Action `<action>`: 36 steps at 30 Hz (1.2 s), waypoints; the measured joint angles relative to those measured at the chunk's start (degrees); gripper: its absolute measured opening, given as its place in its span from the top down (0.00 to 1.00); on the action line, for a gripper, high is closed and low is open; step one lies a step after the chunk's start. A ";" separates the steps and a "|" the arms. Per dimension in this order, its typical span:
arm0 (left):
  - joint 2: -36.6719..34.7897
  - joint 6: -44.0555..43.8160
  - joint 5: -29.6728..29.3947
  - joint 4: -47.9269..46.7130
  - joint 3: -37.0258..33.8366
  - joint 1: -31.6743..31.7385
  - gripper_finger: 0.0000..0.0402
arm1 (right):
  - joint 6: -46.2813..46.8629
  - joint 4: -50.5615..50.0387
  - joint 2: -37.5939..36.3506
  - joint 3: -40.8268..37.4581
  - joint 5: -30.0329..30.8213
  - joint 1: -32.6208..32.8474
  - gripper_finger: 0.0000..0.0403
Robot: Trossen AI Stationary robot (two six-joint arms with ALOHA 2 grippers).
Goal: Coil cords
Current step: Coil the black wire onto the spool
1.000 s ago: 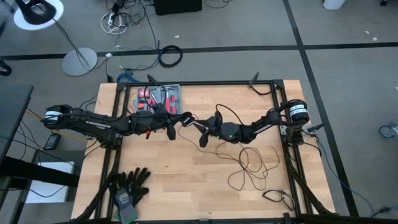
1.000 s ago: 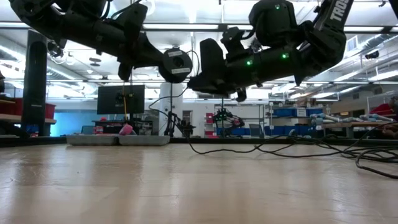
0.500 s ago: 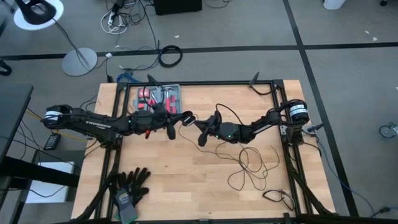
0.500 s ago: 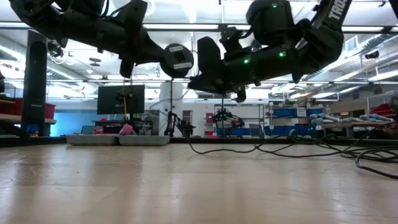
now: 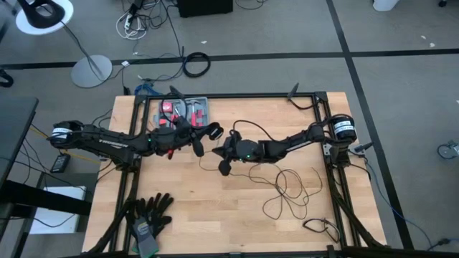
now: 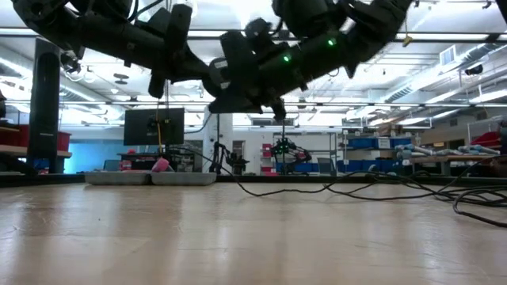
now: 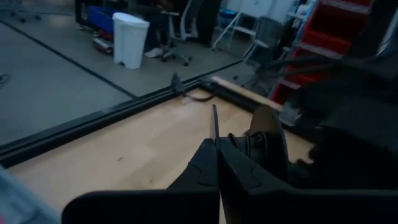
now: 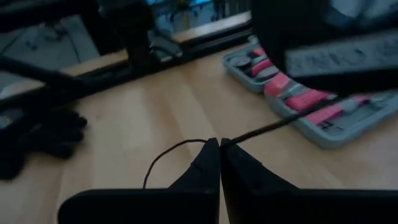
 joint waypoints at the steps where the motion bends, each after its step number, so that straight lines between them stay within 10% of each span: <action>1: 0.00 -0.14 -0.51 -0.63 0.00 0.00 1.00 | -0.03 -2.34 0.00 1.26 -0.89 -0.16 1.00; 18: 0.15 -5.52 -0.71 -3.99 0.02 -1.05 1.00 | 0.39 -18.87 0.00 10.51 -13.43 -5.50 1.00; 36: 0.39 -4.61 -2.03 -7.09 0.07 -1.11 1.00 | -1.98 -9.16 0.04 10.37 -13.74 -6.12 0.99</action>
